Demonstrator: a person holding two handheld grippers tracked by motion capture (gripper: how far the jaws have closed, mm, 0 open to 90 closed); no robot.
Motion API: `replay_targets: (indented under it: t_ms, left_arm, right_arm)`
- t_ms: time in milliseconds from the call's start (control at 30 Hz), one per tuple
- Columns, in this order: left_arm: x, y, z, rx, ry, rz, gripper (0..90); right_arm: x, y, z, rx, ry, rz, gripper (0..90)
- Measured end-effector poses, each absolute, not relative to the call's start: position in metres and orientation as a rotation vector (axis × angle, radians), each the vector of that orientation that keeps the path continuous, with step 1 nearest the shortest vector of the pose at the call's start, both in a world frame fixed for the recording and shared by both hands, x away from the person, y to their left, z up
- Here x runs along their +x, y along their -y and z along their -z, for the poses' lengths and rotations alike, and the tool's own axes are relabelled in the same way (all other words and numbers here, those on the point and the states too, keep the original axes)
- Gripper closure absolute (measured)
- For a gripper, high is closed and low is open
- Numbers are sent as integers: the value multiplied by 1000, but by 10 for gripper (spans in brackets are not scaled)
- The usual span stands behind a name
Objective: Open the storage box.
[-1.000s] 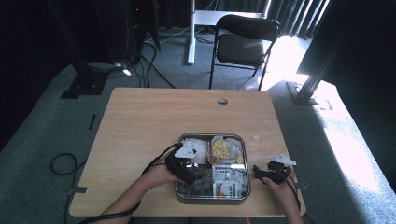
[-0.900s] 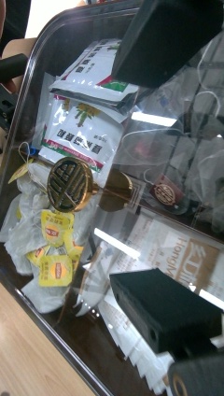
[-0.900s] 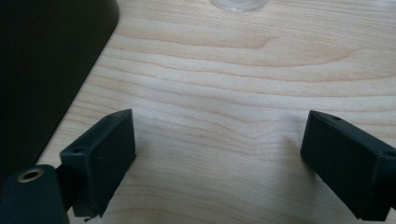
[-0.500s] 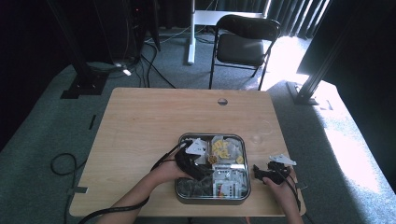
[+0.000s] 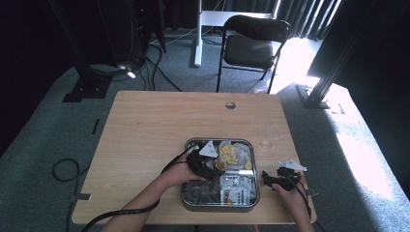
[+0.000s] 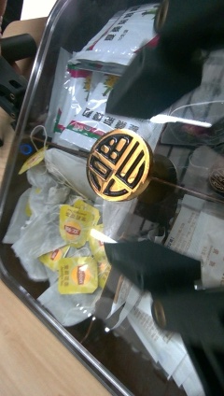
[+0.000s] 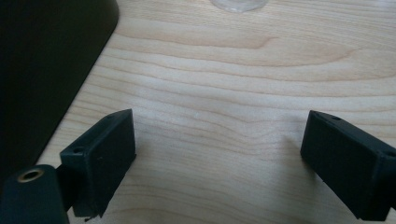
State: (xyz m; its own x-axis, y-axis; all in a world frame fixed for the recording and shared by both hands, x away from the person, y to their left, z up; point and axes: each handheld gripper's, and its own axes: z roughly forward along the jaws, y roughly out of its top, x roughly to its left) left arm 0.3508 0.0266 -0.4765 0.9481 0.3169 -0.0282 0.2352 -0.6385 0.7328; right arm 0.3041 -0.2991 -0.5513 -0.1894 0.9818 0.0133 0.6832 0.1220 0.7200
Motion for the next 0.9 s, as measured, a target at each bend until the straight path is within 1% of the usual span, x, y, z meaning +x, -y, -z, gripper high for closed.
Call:
replay_targets:
  t_ms: [33, 67, 100, 133, 267, 300, 333, 467, 700, 900]
  left_arm:
    - [351, -26, 477, 2287, -382, -114, 415]
    - [350, -25, 477, 2292, -379, -130, 443]
    - [350, -23, 478, 2288, -385, -130, 445]
    - [350, -22, 477, 2287, -381, -117, 466]
    - [351, -19, 477, 2296, -377, -129, 491]
    - [351, -19, 476, 2301, -376, -127, 516]
    - [351, -19, 476, 2304, -379, -125, 519]
    - [349, -19, 476, 2303, -362, -128, 579]
    - [349, -19, 474, 2299, -372, -128, 586]
    - [349, -21, 462, 2269, -389, -139, 588]
  right_arm:
    - [304, 299, 551, 1605, -1933, -835, 97]
    - [304, 299, 551, 1605, -1933, -834, 97]
    - [304, 299, 551, 1605, -1933, -835, 97]
    - [304, 299, 551, 1605, -1933, -835, 97]
    - [304, 299, 551, 1607, -1932, -836, 97]
    - [304, 299, 551, 1607, -1932, -835, 97]
    - [304, 299, 551, 1607, -1932, -836, 97]
    - [304, 299, 551, 1607, -1932, -835, 97]
    - [304, 299, 551, 1607, -1932, -836, 97]
    - [304, 299, 551, 1607, -1933, -836, 97]
